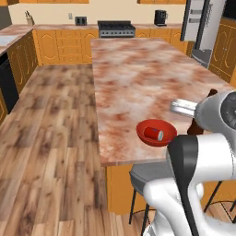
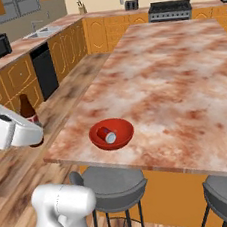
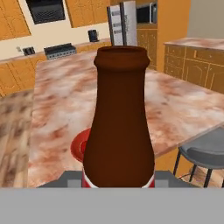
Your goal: Open the fridge, grab two sodas, and place both sodas inside the bowl with ice on the dining counter.
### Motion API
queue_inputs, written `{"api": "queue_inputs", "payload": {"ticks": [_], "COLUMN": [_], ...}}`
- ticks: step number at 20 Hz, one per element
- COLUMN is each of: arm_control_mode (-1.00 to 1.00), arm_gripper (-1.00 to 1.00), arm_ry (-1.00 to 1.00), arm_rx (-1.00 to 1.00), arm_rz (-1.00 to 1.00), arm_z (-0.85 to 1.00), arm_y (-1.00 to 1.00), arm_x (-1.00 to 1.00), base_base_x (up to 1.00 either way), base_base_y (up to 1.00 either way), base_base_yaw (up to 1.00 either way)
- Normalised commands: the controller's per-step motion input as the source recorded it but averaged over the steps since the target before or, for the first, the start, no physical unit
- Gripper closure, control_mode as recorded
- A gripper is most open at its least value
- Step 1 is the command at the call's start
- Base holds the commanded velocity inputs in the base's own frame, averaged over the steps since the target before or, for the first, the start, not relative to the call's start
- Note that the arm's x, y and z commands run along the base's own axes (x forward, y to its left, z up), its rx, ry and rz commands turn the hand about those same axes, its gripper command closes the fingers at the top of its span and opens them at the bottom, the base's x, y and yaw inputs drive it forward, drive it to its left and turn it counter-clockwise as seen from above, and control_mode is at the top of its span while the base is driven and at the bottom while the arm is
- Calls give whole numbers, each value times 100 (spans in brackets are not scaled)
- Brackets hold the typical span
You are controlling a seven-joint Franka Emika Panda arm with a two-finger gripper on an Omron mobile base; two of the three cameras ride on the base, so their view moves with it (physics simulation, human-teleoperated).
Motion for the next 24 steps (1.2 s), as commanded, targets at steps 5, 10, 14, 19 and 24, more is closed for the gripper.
{"api": "queue_inputs", "payload": {"ticks": [5,10,14,19,24], "arm_control_mode": [-100,-100,-100,-100,-100], "arm_gripper": [100,100,100,100,100], "arm_ry": [24,33,45,38,18], "arm_rx": [0,-2,-4,-7,-12], "arm_rz": [14,37,34,30,8], "arm_z": [-41,-58,-32,-32,-48], "arm_y": [-28,-31,-16,-8,-8], "arm_x": [75,83,100,82,26], "base_base_x": [0,0,0,0,0], "base_base_y": [0,0,0,0,0], "base_base_yaw": [0,0,0,0,0]}}
